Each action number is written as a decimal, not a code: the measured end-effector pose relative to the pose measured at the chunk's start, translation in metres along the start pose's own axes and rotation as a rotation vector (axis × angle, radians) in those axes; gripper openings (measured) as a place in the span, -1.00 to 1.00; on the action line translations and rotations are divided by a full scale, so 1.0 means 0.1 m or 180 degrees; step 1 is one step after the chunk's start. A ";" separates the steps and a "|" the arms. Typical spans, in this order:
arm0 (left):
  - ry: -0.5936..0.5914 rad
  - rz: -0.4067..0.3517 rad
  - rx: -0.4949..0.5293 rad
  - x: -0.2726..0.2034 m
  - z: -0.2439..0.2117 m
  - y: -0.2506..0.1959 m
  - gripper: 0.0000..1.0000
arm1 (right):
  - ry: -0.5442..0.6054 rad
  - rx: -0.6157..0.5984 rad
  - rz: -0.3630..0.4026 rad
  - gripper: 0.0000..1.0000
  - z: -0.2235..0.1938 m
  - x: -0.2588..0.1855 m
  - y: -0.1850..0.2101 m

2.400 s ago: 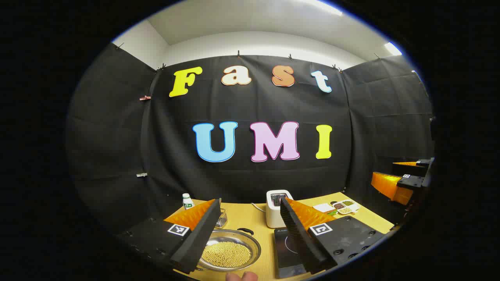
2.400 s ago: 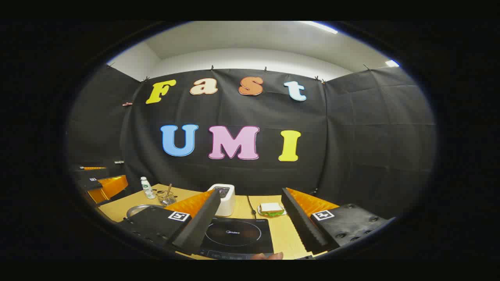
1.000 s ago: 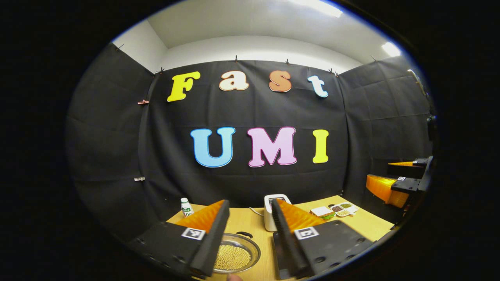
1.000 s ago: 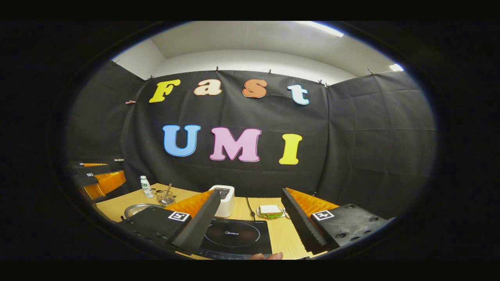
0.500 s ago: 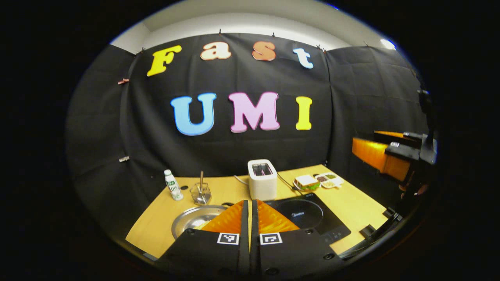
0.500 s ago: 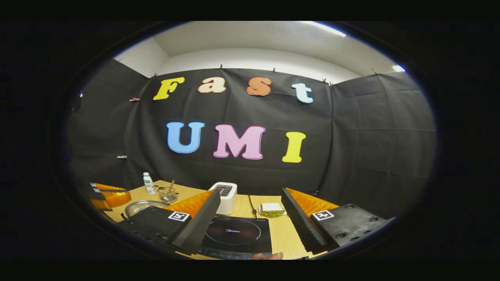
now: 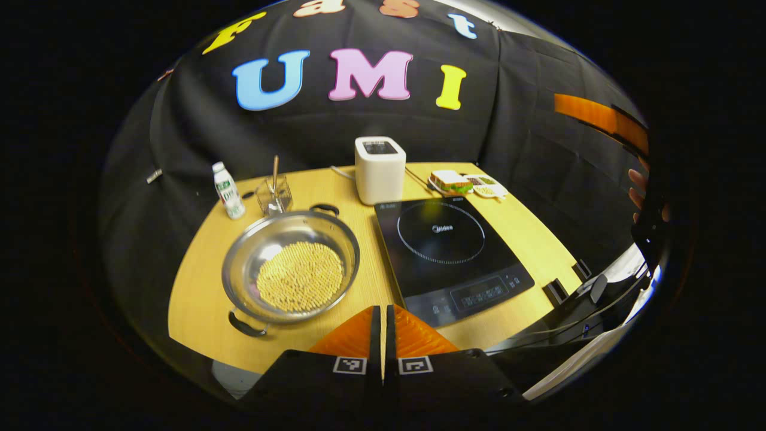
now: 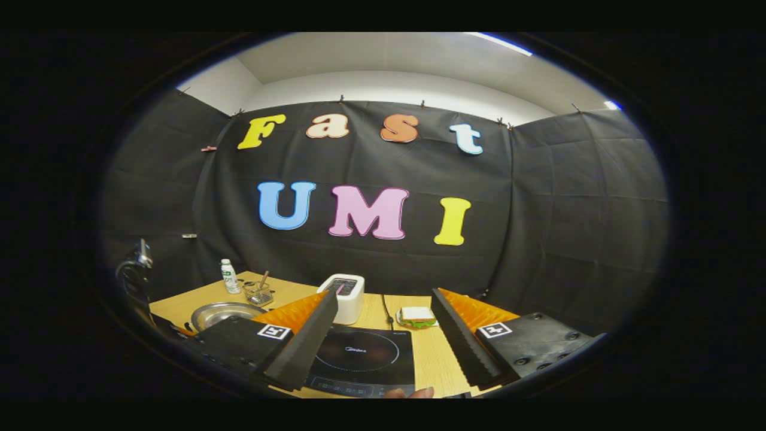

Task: First push the handle of the pot to place it horizontally, then grasp the pot with both hands and set it on the induction cooktop.

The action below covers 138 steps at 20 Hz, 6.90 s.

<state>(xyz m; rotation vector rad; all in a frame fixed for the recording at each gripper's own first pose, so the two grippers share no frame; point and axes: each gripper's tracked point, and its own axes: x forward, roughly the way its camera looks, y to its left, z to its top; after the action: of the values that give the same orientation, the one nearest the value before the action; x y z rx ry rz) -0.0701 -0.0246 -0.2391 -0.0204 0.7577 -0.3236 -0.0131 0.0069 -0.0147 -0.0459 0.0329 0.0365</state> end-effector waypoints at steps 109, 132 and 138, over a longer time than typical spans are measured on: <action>0.0001 0.0415 -0.0376 1.36 0.38 4.05 0.89 | 0.2257 0.0542 0.0876 0.97 -2.85 1.47 3.02; 0.0168 0.0443 -0.0545 1.51 0.18 4.08 0.22 | 0.3059 0.0485 0.0676 0.27 -3.59 1.51 3.38; 0.0134 0.0490 -0.0542 1.45 0.25 3.99 0.16 | 0.3075 0.0466 0.0681 0.20 -3.48 1.48 3.28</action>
<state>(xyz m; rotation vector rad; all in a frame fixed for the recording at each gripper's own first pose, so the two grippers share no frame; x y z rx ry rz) 0.1573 0.3093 -0.3715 -0.1154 0.8219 -0.1127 0.1118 0.3237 -0.3822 0.0906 1.0062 0.2233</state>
